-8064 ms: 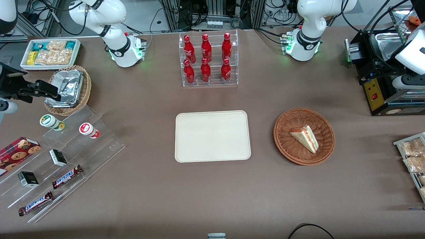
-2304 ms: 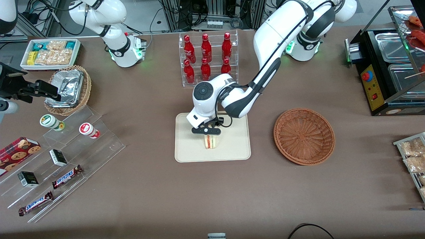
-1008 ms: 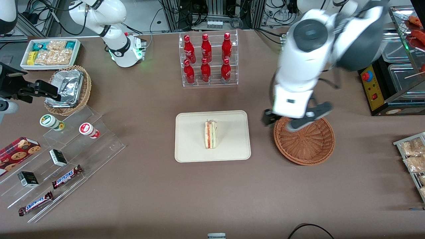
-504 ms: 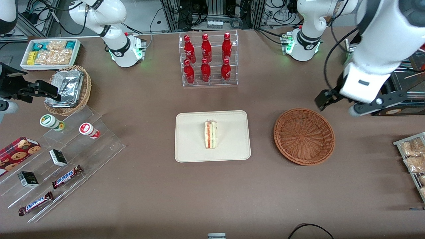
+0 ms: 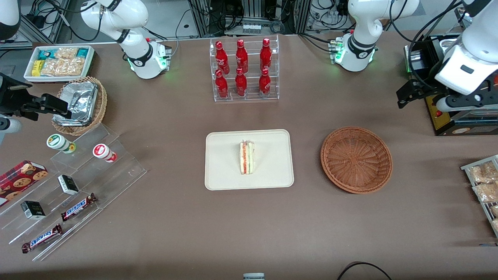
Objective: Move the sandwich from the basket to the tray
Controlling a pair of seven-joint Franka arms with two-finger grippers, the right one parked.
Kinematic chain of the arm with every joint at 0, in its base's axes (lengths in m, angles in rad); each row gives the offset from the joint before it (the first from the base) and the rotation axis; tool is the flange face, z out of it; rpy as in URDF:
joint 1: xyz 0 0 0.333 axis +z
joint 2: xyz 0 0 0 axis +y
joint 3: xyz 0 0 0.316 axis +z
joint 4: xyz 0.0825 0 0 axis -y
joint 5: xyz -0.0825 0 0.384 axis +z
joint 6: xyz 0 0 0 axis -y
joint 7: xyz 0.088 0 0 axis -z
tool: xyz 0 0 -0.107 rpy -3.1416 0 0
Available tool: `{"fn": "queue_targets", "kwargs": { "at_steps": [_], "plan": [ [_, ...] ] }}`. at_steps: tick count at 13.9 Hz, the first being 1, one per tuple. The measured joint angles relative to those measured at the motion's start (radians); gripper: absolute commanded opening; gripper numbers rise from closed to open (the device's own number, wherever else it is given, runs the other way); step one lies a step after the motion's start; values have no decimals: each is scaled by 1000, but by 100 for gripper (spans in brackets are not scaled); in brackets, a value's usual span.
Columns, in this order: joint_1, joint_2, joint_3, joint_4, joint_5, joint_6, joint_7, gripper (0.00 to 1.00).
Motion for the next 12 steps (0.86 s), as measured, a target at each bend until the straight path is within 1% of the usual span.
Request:
{"fn": "queue_targets", "kwargs": {
  "at_steps": [12],
  "plan": [
    [-9, 50, 27, 44, -1, 20, 20, 100]
  ]
}}
